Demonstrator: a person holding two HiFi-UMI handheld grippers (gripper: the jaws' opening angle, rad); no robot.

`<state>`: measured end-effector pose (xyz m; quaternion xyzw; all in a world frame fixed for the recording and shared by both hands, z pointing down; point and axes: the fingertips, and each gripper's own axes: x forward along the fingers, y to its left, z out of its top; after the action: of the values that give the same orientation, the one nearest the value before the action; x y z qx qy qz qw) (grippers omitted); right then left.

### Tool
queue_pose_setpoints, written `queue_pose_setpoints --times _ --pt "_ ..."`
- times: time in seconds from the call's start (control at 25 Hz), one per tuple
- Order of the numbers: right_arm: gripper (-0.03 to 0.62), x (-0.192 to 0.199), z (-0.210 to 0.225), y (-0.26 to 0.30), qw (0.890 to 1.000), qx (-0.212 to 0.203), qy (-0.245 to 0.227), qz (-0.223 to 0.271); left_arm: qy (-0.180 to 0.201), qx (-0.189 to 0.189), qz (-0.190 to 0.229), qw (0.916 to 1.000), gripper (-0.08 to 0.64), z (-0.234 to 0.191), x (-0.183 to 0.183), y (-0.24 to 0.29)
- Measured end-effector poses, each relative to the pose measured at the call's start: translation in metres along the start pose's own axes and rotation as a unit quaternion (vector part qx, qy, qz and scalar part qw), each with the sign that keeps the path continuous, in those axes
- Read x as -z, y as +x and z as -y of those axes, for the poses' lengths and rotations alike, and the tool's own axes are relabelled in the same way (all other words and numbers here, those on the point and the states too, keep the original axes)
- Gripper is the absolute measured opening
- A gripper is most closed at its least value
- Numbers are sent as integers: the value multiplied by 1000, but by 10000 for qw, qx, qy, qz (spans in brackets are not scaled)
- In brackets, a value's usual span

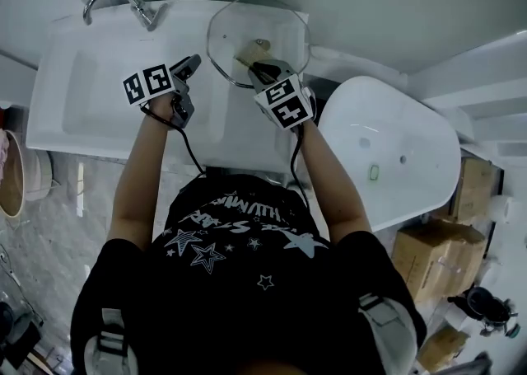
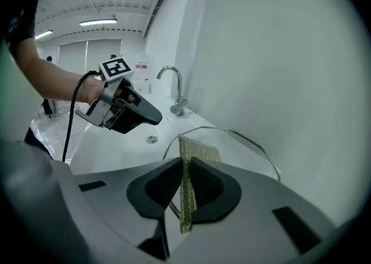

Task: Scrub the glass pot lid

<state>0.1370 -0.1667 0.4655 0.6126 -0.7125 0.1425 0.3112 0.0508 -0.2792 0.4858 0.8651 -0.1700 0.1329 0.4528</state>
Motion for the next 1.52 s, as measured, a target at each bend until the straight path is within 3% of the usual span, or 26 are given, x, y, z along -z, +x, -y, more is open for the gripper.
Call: queue_pose_setpoints --times 0.36,0.56,0.8,1.52 --pt "46 1 -11 -29 9982 -375 -231 395 753 -580 684 9931 101 37 25 -39" --pt "44 6 -22 -48 9967 -514 -307 546 804 -672 865 9907 83 56 48 -57" --pt "44 22 -32 -74 9947 -708 -373 638 729 -512 984 9912 18 83 86 -65" --pt "41 90 -58 -150 9891 -1189 -472 724 1049 -920 1107 9840 8 136 187 -97"
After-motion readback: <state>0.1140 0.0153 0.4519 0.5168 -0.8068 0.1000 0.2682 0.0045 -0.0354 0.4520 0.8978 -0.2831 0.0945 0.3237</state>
